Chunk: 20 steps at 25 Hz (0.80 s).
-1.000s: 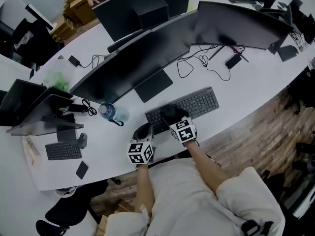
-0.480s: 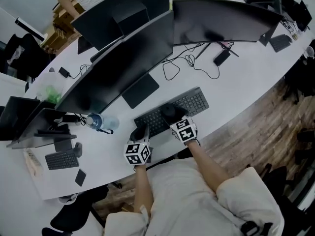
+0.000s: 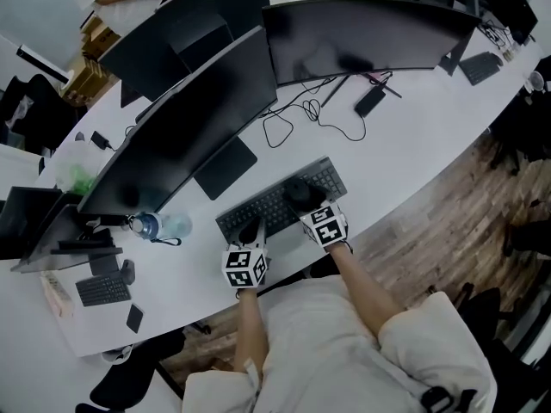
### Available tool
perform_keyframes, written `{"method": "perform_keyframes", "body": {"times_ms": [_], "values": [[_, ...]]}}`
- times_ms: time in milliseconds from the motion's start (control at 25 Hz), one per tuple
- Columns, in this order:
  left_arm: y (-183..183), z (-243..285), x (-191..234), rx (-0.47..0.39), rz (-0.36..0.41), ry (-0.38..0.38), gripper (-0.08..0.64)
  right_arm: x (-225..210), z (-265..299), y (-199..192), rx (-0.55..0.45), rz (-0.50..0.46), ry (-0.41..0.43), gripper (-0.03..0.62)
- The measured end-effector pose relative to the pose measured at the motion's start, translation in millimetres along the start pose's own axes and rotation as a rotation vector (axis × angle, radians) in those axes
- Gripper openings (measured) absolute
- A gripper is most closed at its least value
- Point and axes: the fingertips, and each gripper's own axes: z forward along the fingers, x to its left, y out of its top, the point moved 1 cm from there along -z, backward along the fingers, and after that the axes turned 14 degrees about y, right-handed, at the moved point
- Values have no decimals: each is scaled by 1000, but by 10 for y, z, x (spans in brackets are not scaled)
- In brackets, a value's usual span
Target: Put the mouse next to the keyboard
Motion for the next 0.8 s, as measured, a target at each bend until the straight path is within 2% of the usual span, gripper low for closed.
{"method": "perform_keyframes", "body": {"times_ms": [400,800], "values": [[20,326,-686,19,53,-69,25,-794,-497,-218,-33,85,-98,304],[43,513,-1231,20,87,-109,24,-1379,-979,-519,-52,166,-184,304]]}}
